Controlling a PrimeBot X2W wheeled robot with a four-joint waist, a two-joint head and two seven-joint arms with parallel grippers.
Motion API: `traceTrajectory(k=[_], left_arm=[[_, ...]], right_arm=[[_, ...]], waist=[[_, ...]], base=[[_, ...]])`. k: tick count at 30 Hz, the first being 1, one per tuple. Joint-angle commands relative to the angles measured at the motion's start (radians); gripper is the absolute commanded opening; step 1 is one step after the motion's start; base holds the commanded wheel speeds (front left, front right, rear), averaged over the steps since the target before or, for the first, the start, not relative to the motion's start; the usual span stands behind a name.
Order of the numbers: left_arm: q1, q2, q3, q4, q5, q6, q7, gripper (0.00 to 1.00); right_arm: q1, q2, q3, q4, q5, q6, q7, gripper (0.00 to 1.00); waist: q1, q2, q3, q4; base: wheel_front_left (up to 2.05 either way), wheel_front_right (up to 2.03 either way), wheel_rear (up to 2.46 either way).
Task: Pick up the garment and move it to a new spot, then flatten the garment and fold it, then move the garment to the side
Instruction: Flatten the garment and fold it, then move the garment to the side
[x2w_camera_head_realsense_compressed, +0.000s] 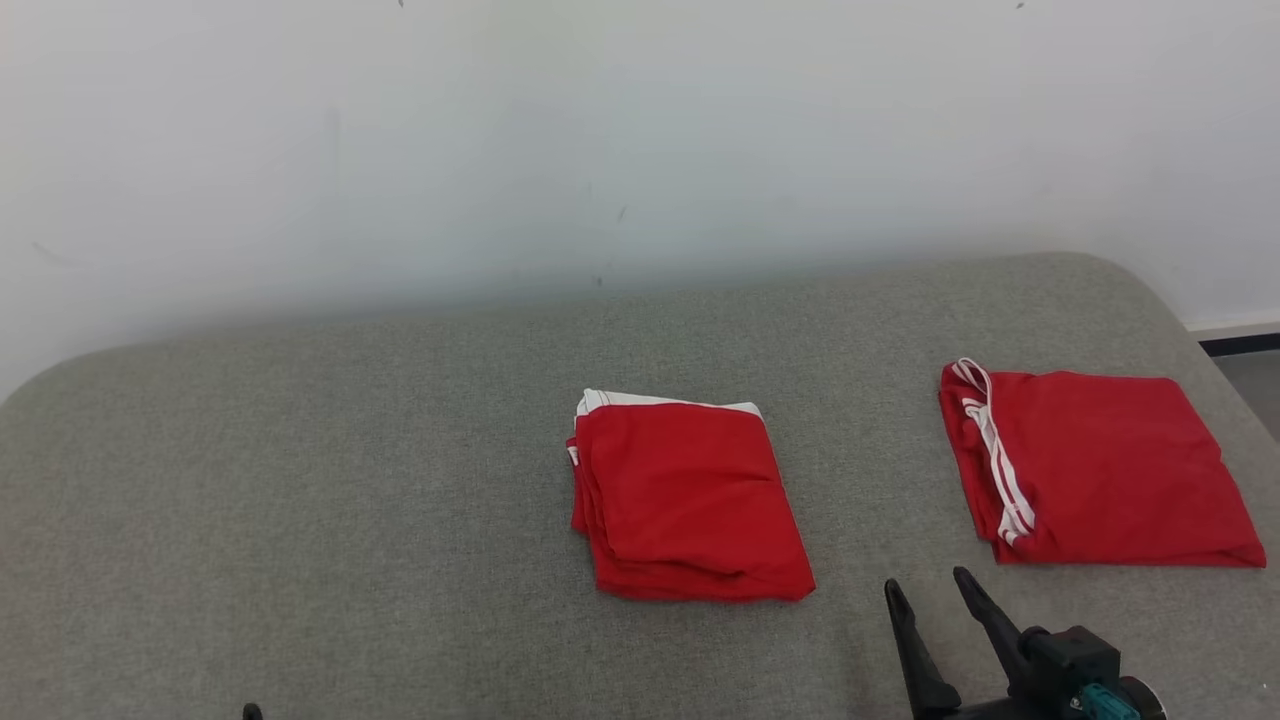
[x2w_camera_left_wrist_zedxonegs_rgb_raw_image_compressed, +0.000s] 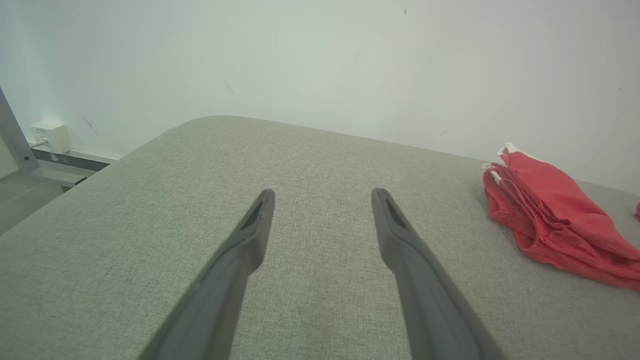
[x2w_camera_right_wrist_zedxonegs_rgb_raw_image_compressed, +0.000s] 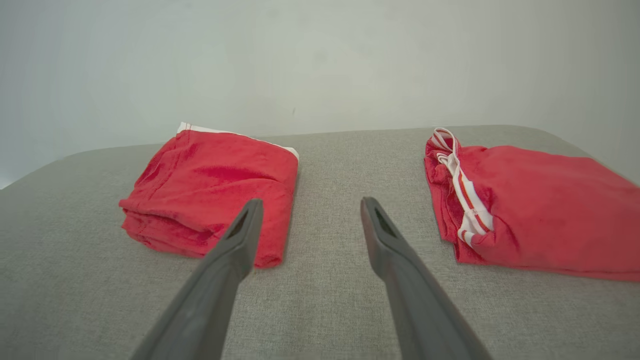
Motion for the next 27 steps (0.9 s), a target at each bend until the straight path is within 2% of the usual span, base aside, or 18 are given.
traceTrajectory(k=[1, 27], left_arm=[[-0.009, -0.001, 0.004, 0.011, 0.011, -0.004, -0.003, 1.00], [-0.004, -0.001, -0.004, 0.056, 0.016, -0.024, -0.003, 1.00]], right_arm=[[0.010, -0.004, 0.012, 0.010, -0.009, -0.003, -0.011, 1.00], [0.020, 0.011, 0.041, 0.055, 0.006, -0.003, -0.037, 1.00]], waist=[[0.0000, 0.0000, -0.005, -0.009], [0.0000, 0.0000, -0.012, 0.001]], base=[[0.00, 0.00, 0.00], [0.00, 0.00, 0.00]])
